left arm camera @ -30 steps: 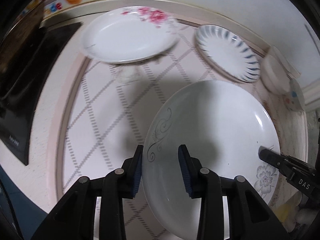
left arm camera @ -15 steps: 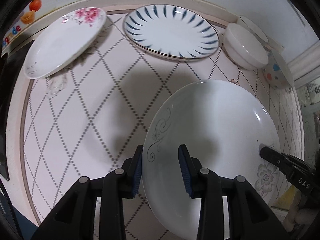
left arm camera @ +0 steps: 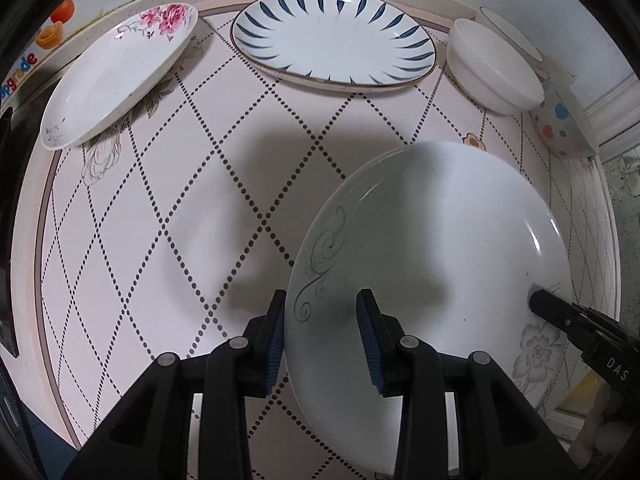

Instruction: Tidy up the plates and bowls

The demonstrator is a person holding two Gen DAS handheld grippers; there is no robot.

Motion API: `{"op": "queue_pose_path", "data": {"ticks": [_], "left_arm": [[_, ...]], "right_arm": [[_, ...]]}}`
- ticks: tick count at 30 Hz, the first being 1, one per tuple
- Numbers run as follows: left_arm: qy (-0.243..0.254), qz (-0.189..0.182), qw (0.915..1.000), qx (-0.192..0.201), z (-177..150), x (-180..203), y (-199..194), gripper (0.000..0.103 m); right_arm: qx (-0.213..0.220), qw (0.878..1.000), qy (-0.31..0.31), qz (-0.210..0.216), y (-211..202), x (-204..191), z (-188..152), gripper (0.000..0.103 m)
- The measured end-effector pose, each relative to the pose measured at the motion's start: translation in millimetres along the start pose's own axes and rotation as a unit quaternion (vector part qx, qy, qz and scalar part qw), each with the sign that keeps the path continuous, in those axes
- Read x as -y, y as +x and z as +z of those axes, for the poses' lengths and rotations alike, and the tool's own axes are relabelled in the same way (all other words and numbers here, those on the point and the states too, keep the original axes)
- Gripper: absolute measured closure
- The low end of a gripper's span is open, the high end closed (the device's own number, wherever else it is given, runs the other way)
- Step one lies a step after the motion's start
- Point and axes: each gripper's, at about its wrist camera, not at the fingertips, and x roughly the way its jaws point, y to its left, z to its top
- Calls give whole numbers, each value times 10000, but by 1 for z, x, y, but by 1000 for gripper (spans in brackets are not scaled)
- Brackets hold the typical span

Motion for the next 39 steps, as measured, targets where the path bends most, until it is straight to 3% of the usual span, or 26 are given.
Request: {"op": "queue_pose_path", "data": {"ticks": [6,10,14,17,20,23,29,36,39], "left_arm": [[42,-24,10000,34,-1,1,0,71],[-13,24,9993,367,1,-14,-35,71],[-431,-74,9958,800,14,-50,-79,70],[-944,-138,9900,1035,33,-90,-99,57],[-1424,-5,9829,1168,50,-131,-99,57],[-2035,12,9732,1070,65,-175,-82,57],[-2865,214,9537,889,96,-252,-44,57],[-3211,253,9444,660,118,-303,-8,57],[-3288,179,9424,579,123,-317,4,57]], "right_arm": [[-130,9999,39,18,6,-1,4,84],[-429,9990,118,-1,8,2,7,80],[-186,9997,141,-60,-36,1,24,55],[-50,9998,54,192,-61,-15,47,51],[19,9980,-257,576,-68,-56,80,49],[-136,9918,-694,1065,-45,-114,117,49],[-621,9789,-1202,1534,55,-223,195,49],[-1018,9769,-1363,1295,151,-288,257,51],[-1174,9760,-1411,1173,180,-299,269,58]]}}
